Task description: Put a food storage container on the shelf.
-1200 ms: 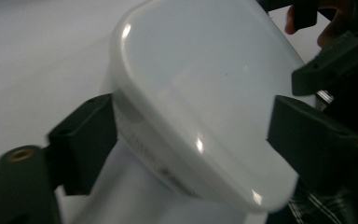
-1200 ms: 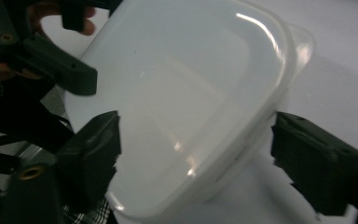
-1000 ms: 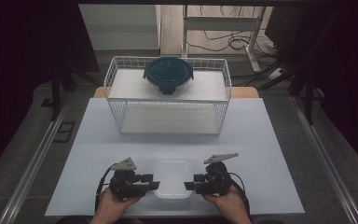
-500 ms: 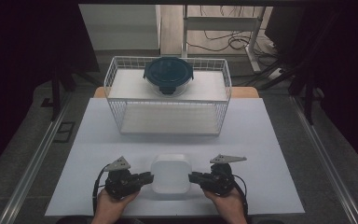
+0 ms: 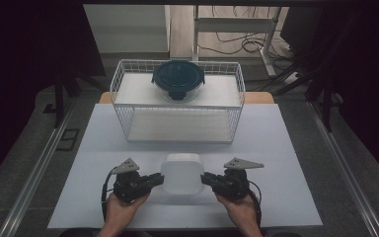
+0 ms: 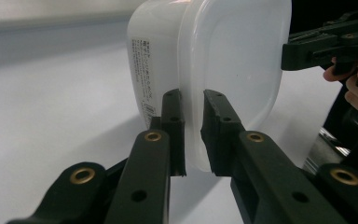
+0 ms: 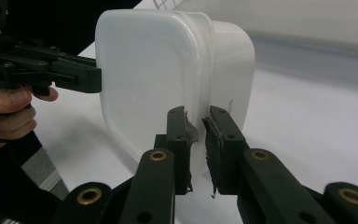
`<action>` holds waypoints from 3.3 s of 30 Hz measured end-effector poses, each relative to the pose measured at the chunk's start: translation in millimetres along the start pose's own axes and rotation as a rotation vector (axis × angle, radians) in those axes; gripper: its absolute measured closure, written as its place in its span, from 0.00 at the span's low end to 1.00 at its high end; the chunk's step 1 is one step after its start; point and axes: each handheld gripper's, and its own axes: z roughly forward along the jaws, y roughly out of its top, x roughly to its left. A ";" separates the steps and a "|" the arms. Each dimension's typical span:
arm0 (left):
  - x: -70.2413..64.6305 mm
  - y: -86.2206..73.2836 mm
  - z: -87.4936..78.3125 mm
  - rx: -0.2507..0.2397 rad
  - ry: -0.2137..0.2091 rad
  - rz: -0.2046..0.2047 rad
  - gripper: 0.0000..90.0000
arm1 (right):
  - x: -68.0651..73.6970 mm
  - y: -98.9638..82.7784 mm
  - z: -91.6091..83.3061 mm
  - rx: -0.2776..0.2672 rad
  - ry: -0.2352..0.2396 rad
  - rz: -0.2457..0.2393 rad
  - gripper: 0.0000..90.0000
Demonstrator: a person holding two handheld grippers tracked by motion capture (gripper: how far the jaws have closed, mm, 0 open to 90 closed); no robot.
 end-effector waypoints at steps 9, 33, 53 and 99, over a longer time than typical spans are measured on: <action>3.2 36.1 -10.8 -0.070 0.024 0.030 0.89 | 0.0 38.1 -2.2 -0.069 -0.003 -0.050 0.88; -17.3 109.4 -48.2 -0.158 0.044 0.083 0.88 | 14.2 117.5 -34.3 -0.154 0.021 -0.095 0.88; -18.7 195.4 -79.5 -0.190 0.073 0.118 0.88 | 30.4 201.6 -55.1 -0.204 0.002 -0.121 0.88; 39.1 292.4 -33.0 -0.139 0.162 0.023 0.58 | -10.5 306.6 8.4 -0.143 -0.154 -0.024 0.61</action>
